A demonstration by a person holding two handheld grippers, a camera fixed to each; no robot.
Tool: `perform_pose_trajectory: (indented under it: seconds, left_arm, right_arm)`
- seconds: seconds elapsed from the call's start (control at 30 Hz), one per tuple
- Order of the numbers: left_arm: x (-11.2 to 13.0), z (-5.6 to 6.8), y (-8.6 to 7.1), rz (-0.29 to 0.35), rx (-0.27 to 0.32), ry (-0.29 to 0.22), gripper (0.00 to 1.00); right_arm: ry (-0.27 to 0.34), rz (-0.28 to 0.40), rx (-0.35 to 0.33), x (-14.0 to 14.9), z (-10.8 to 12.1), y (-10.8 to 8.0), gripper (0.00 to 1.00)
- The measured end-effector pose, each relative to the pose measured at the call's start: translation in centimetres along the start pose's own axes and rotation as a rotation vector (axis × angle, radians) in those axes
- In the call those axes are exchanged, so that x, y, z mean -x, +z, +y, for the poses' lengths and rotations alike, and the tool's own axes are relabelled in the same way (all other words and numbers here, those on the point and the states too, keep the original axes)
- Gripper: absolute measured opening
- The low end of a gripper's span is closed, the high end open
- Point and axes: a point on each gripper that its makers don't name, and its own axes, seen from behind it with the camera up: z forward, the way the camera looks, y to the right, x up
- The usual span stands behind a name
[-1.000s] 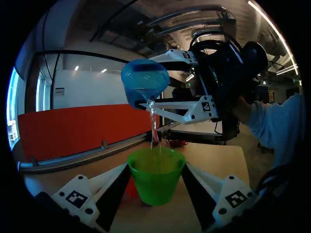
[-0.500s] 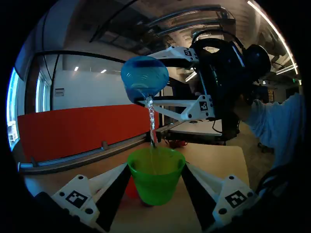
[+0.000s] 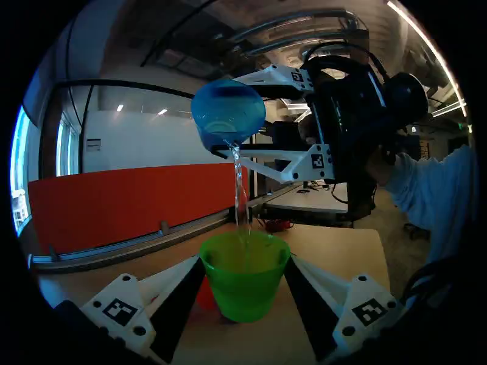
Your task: Pour water
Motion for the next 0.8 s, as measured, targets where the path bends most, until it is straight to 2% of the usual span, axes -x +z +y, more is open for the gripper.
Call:
perform_pose_trajectory:
  seconds: [0.57,0.8]
  left_arm:
    - [-0.02,0.03,-0.06,0.001,0.002,-0.001,0.86]
    - [-0.03,0.0,-0.04,0.0,0.002,-0.001,0.86]
  right_arm:
    - [-0.097,-0.003,0.014,-0.37,0.98,0.1,0.89]
    - [-0.147,-0.006,0.018,-0.38,0.68,-0.41,0.89]
